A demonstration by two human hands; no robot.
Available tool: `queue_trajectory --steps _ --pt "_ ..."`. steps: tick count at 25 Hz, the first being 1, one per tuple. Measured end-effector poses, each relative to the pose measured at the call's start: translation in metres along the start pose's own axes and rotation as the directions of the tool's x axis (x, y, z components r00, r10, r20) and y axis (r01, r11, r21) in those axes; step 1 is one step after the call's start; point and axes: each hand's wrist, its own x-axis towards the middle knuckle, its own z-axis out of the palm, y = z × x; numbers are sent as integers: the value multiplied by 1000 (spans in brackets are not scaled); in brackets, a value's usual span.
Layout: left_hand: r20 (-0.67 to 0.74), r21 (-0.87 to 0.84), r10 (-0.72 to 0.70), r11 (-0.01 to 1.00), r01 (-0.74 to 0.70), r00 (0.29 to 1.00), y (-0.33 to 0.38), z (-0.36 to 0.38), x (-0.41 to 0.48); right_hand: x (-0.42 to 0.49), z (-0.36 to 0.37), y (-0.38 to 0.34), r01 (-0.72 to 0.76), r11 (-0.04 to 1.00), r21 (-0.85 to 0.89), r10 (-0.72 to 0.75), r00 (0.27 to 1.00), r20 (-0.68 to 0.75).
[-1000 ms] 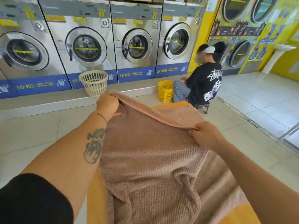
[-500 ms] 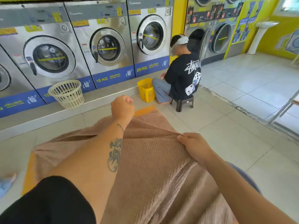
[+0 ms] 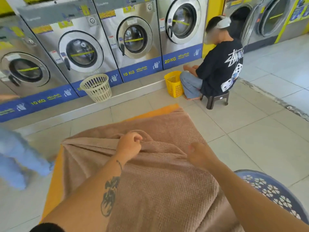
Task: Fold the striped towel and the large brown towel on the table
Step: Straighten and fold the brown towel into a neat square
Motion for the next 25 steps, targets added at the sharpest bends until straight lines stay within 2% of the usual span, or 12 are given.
queue_trajectory --steps 6,9,12,15,17,19,21,23,25 --pt "-118 -78 -159 985 151 980 -107 -70 2 49 59 -110 250 966 -66 -241 962 127" --pt "-194 -182 -217 966 183 957 -169 -96 19 75 92 -170 335 935 -120 -329 942 69" --pt "-304 -215 -281 951 222 910 -231 -108 44 119 129 -216 338 919 -204 -337 941 39" --pt "-374 -212 -336 938 273 864 -291 -109 67 154 164 -247 323 874 -362 -303 946 112" --pt "-358 -232 -344 933 275 868 -326 -112 77 171 187 -262 312 809 -499 -267 950 162" --pt "-301 -234 -359 926 297 883 -351 -116 89 177 206 -269 276 726 -630 -244 960 140" --pt "-242 -166 -359 931 326 901 -372 -119 109 183 216 -271 245 659 -711 -240 964 110" --pt "-269 -99 -307 952 290 913 -385 -118 128 188 215 -273 251 690 -679 -253 962 98" --pt "-356 -84 -252 968 238 900 -393 -119 144 194 208 -272 274 776 -568 -328 945 9"
